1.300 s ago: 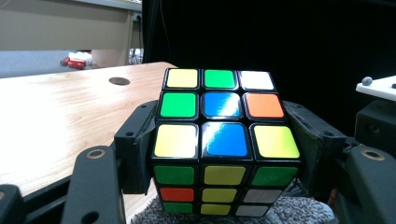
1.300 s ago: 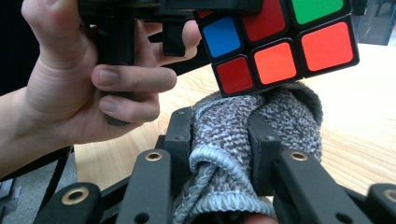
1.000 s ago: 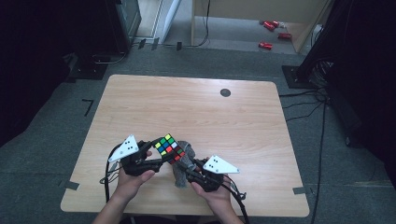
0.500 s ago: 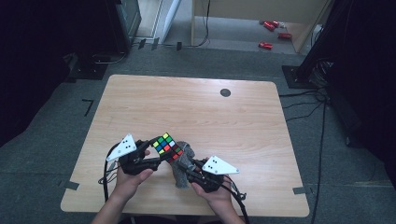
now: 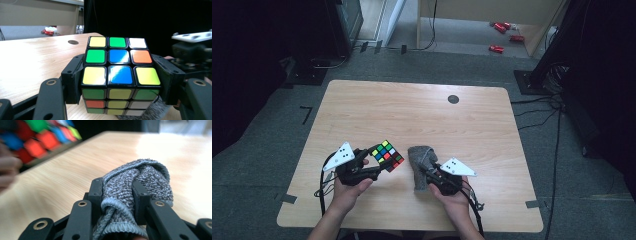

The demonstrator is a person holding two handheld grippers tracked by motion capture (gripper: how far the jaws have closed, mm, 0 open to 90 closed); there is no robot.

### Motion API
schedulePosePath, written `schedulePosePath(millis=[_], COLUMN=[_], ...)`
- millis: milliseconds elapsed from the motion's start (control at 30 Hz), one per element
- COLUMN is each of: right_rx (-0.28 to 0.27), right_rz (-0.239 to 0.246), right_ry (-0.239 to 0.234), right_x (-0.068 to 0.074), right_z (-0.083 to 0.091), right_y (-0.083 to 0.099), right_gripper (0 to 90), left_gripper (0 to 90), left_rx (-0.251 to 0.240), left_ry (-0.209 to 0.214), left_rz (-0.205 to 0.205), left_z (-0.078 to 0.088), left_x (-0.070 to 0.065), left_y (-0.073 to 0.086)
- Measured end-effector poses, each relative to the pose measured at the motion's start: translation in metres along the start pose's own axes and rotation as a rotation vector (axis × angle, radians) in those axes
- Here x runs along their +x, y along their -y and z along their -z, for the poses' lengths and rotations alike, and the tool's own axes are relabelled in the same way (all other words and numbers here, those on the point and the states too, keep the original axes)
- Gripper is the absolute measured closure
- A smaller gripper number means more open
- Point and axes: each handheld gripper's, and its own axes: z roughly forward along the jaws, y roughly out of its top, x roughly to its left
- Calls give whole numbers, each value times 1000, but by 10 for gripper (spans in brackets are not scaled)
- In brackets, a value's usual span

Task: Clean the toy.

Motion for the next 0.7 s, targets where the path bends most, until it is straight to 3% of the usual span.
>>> schedulePosePath(millis=[200, 367, 533, 633, 700], right_rx=[48, 97, 96, 96, 83], right_rz=[-42, -40, -24, -24, -25], right_ry=[48, 65, 204, 245, 243], right_x=[-18, -27, -36, -41, -42], right_z=[-2, -3, 4, 8, 10], right_y=[4, 3, -3, -7, -9], right_gripper=[615, 465, 316, 280, 259], left_gripper=[350, 350, 350, 350, 350], left_rx=[12, 18, 18, 18, 20], left_ry=[-4, -14, -17, -16, -16], left_rz=[0, 7, 7, 10, 11], left_z=[-2, -2, -2, -3, -3], left_x=[1, 3, 4, 5, 5], left_y=[2, 3, 3, 3, 3])
